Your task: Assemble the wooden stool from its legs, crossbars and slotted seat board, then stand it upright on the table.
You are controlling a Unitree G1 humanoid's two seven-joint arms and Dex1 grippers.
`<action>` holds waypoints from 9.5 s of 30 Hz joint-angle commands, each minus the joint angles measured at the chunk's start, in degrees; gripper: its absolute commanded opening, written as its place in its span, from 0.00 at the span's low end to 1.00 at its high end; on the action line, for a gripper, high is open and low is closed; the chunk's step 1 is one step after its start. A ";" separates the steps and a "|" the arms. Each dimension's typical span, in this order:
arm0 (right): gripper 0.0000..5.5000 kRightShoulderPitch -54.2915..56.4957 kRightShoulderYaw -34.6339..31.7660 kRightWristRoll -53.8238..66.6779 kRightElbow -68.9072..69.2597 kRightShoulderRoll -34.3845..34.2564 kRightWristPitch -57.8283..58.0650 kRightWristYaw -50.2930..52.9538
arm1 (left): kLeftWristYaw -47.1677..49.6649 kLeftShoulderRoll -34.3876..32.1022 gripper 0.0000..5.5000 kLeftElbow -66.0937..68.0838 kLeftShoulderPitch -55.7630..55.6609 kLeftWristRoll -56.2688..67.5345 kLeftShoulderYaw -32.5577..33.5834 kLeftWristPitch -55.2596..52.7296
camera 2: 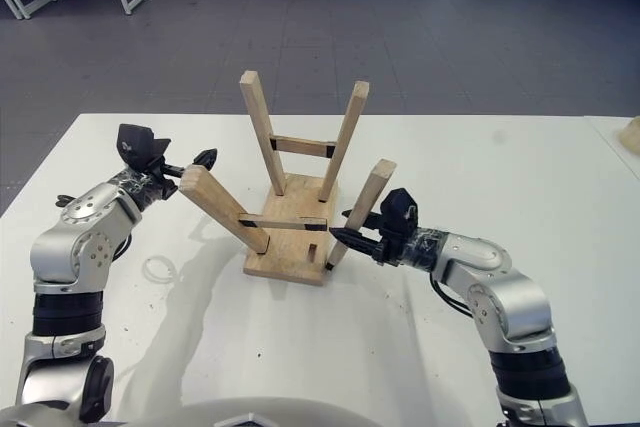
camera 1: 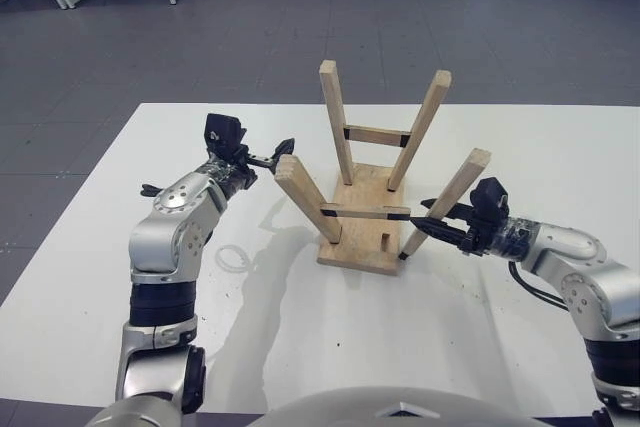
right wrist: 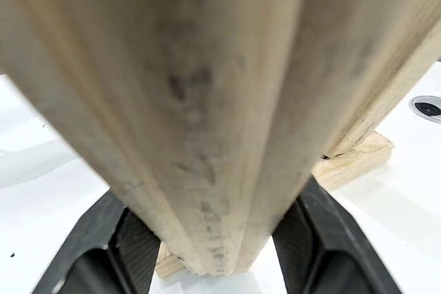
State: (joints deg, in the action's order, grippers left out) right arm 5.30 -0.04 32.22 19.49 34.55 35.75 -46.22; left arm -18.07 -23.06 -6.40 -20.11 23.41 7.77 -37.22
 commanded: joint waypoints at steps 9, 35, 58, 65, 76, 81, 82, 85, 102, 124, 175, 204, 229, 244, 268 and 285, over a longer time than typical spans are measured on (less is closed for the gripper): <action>0.37 0.69 -5.68 11.84 5.04 6.41 0.58 -15.33 | -1.12 0.37 0.99 0.97 0.65 -0.33 0.36 0.38; 0.37 1.86 2.42 -5.40 -18.36 -6.19 -33.29 -20.15 | -2.38 0.29 0.99 2.35 -0.32 -0.90 -0.79 -0.13; 0.37 8.83 5.46 -7.82 -25.43 -2.72 -33.19 -27.21 | -3.31 0.54 0.99 1.64 -0.32 -1.68 -1.39 -0.95; 0.37 8.02 9.25 -10.81 -20.56 -2.51 -30.44 -25.52 | -2.55 1.33 0.99 0.57 0.71 -1.50 -1.21 -1.21; 0.37 10.20 13.19 -13.89 -20.61 -0.10 -22.69 -22.58 | -2.05 2.04 0.99 -0.09 1.54 -1.78 -1.29 -1.23; 0.37 11.37 16.45 -17.33 -19.90 1.44 -20.94 -21.05 | -1.74 2.17 0.99 -0.61 2.03 -1.80 -1.19 -1.26; 0.37 11.41 17.86 -19.26 -19.65 2.03 -19.53 -19.68 | -1.64 2.17 0.99 -0.74 2.09 -1.86 -1.08 -1.18; 0.37 11.35 21.17 -23.68 -21.95 1.62 -13.74 -12.79 | -0.97 1.76 0.99 -0.53 0.67 -2.27 -0.36 -0.59; 0.37 12.41 20.58 -19.56 -28.28 -2.09 -9.50 0.74 | 16.08 8.98 0.72 -19.10 -25.92 18.38 7.77 -18.15; 0.37 13.33 21.22 -18.86 -28.12 -1.75 -9.92 0.27 | 20.65 19.28 0.45 -9.34 -5.56 -2.17 -20.34 -16.13; 0.37 17.35 35.18 -23.31 -33.27 7.00 -6.96 -10.17 | 27.44 32.14 0.45 -11.39 -11.10 8.46 -2.64 -27.43; 0.37 8.76 25.60 -10.85 -38.02 12.08 -25.77 -30.47 | 32.01 14.10 0.45 -18.53 4.48 2.29 -1.37 -16.12; 0.37 7.42 30.04 -17.60 -30.33 9.33 -25.29 -19.91 | 28.46 21.40 0.45 -20.62 0.16 1.29 -8.10 -20.40; 0.37 10.42 29.39 -16.81 -31.69 -0.60 -18.29 -3.65 | 28.79 16.12 0.42 -22.61 -29.58 10.81 8.80 -23.29; 0.37 10.62 27.74 -17.63 -32.40 0.02 -18.06 -2.28 | 21.00 25.71 0.28 -3.45 12.11 13.18 -19.23 -35.69; 0.37 14.08 31.67 -23.18 -39.76 6.89 -17.86 -9.72 | 39.67 32.52 0.28 -16.04 -26.04 34.00 14.29 -23.86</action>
State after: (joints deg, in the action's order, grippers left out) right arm 25.73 23.97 23.17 -8.07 35.01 8.91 -55.15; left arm 13.04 9.50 -22.75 -30.75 49.60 10.65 -65.32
